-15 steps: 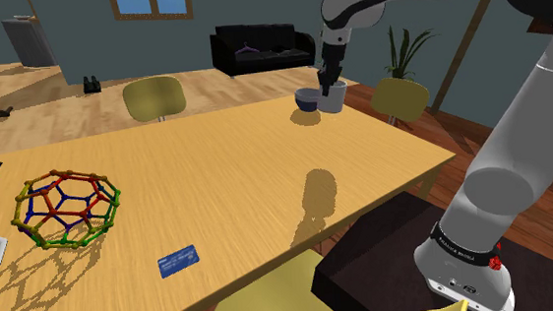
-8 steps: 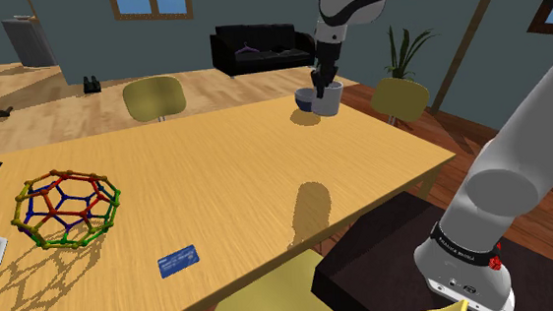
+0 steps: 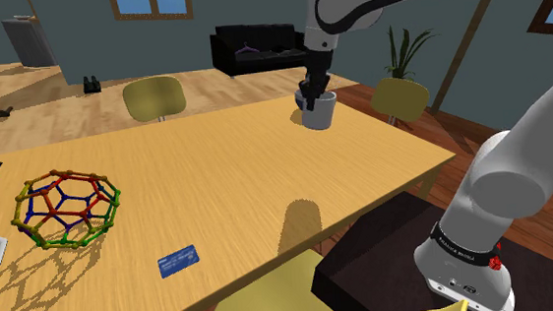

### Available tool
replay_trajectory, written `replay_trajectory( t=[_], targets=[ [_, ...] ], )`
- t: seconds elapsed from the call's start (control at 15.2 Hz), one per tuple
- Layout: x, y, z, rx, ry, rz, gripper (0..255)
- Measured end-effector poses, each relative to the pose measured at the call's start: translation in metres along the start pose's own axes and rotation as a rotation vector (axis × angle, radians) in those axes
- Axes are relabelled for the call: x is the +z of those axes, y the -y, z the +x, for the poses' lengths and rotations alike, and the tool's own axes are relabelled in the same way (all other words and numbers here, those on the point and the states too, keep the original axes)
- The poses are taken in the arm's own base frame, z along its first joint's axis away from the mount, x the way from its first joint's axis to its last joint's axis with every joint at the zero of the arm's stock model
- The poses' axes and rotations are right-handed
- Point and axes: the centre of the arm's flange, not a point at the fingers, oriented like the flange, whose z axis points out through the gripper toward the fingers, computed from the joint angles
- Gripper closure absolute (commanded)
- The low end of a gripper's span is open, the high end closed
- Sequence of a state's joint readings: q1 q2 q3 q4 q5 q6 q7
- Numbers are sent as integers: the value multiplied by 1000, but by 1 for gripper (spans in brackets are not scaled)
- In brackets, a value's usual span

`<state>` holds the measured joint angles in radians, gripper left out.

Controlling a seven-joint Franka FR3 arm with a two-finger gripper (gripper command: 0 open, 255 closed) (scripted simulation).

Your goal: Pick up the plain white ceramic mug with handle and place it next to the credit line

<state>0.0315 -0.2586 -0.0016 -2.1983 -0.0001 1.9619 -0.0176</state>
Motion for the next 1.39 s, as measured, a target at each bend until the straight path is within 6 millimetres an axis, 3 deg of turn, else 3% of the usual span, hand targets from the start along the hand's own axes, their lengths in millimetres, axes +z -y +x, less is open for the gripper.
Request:
replay_trajectory(
  t=[1.39],
  targets=[
    [-9,270,-70,0,0,-1,255]
  ],
)
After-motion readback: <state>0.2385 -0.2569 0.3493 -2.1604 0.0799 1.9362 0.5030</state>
